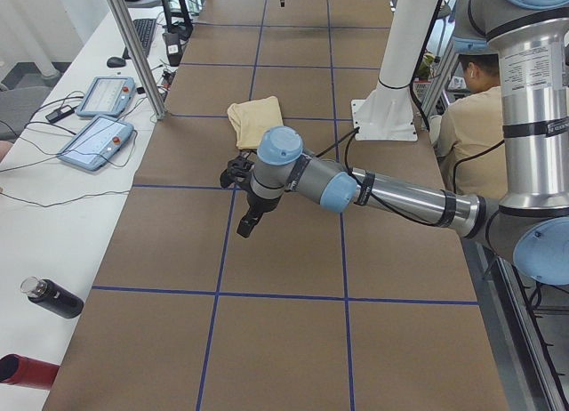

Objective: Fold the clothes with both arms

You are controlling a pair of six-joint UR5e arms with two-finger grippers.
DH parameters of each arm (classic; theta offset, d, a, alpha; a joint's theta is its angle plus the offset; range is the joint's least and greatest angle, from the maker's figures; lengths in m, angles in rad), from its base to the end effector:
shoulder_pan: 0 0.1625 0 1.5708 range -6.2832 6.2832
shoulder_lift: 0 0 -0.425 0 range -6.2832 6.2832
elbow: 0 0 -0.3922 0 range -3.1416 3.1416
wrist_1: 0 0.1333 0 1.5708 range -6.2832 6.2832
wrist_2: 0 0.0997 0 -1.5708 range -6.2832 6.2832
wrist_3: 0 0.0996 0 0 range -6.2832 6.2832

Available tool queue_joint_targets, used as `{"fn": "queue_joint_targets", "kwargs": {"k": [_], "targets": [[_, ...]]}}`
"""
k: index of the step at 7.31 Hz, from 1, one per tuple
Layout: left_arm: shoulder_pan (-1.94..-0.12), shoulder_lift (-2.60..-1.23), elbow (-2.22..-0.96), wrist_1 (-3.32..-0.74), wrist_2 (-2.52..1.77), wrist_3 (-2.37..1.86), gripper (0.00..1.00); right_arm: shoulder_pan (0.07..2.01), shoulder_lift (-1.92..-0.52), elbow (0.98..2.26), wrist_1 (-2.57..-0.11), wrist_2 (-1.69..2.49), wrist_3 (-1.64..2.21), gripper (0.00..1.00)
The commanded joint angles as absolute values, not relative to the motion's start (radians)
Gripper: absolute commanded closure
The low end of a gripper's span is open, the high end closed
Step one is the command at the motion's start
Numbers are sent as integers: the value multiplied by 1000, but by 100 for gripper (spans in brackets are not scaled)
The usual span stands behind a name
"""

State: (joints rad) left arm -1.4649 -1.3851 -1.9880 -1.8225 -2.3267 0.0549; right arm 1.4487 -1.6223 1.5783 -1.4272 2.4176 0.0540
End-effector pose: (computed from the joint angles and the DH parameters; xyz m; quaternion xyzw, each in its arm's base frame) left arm -0.0197 -0.4297 0.5081 0.2132 0.3639 0.1605 0.8924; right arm 0.0003 -0.4793 0.6599 0.0091 -0.4128 -0.0514 0.9093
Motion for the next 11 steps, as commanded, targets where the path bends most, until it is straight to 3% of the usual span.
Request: {"fn": "queue_joint_targets", "kwargs": {"k": [1, 4, 7, 11], "targets": [[-1467, -1361, -2013, -1821, -2327, 54, 0, 1450, -1621, 1585, -1420, 2393, 55, 0], [-1466, -1365, -2016, -1816, -2338, 55, 0, 1450, -1631, 1583, -1419, 2378, 55, 0], [-1471, -1356, -1930, -1813, -2339, 60, 0, 1450, -1622, 1588, -1419, 2379, 58, 0], [-1479, -1344, -1905, -1815, -2347, 63, 0, 1520, -1661, 1727, -1446, 2395, 63, 0]]}}
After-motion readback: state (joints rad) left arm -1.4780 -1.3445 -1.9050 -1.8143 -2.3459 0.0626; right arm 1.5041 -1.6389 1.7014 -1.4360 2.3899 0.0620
